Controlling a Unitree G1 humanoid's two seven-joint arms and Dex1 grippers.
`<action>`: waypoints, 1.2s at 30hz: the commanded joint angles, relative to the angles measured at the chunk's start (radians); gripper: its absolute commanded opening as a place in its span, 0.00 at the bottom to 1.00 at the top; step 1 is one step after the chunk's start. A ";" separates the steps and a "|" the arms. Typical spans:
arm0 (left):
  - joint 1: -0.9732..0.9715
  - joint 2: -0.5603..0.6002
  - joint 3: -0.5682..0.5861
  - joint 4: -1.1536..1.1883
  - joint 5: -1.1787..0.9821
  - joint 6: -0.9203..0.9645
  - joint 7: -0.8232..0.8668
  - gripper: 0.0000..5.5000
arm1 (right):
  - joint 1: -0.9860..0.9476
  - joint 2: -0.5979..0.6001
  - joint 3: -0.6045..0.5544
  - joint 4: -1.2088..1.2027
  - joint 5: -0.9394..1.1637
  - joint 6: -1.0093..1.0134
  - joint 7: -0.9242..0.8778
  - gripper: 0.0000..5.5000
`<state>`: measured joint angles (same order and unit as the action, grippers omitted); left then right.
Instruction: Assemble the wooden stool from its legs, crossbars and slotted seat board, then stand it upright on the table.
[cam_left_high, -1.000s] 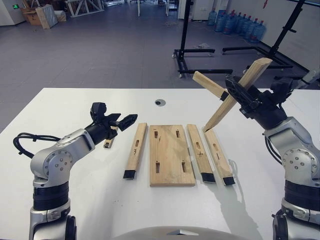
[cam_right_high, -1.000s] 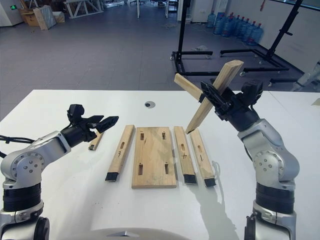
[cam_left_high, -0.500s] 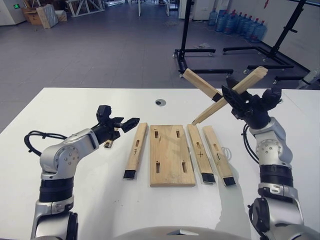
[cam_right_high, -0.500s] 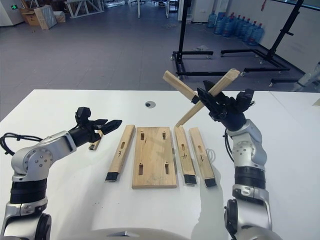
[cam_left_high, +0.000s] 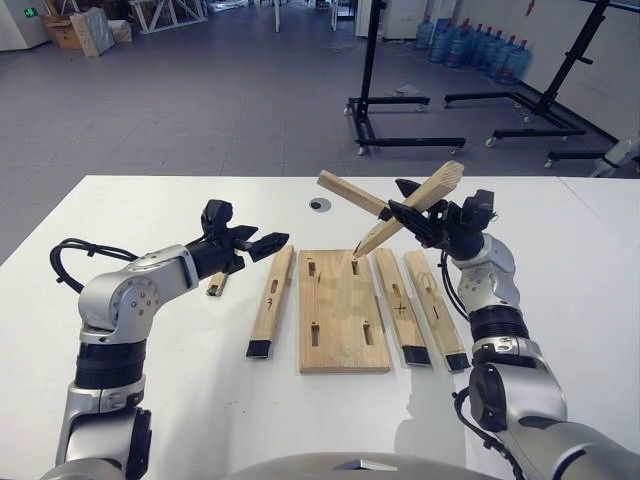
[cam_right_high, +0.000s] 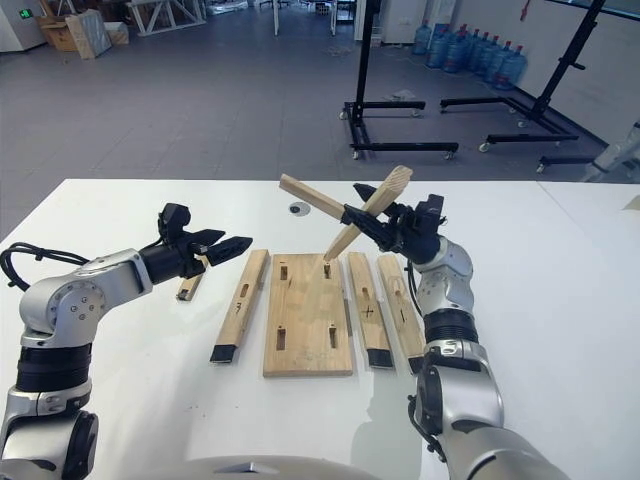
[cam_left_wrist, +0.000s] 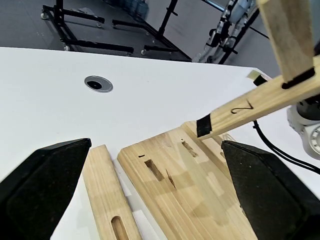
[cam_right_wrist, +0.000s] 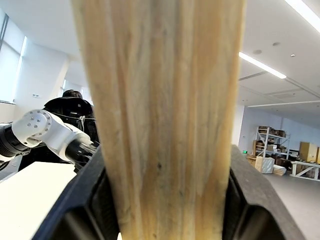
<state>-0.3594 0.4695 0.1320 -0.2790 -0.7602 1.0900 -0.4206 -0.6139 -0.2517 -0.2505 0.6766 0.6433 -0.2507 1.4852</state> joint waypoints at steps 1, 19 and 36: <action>0.008 0.022 -0.002 -0.051 -0.027 0.069 0.001 0.87 | -0.022 -0.007 0.011 0.027 -0.026 -0.008 0.024 0.38; 0.022 -0.021 0.012 -0.036 -0.020 0.060 0.028 0.87 | -0.017 -0.024 0.032 0.101 -0.091 -0.041 0.070 0.38; 0.018 -0.029 0.000 -0.037 -0.014 0.047 0.026 0.87 | -0.040 -0.031 0.048 0.121 -0.124 -0.095 0.077 0.38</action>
<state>-0.3285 0.4411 0.1408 -0.3143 -0.7815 1.1446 -0.3909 -0.6496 -0.2910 -0.2044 0.7909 0.5271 -0.3336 1.5635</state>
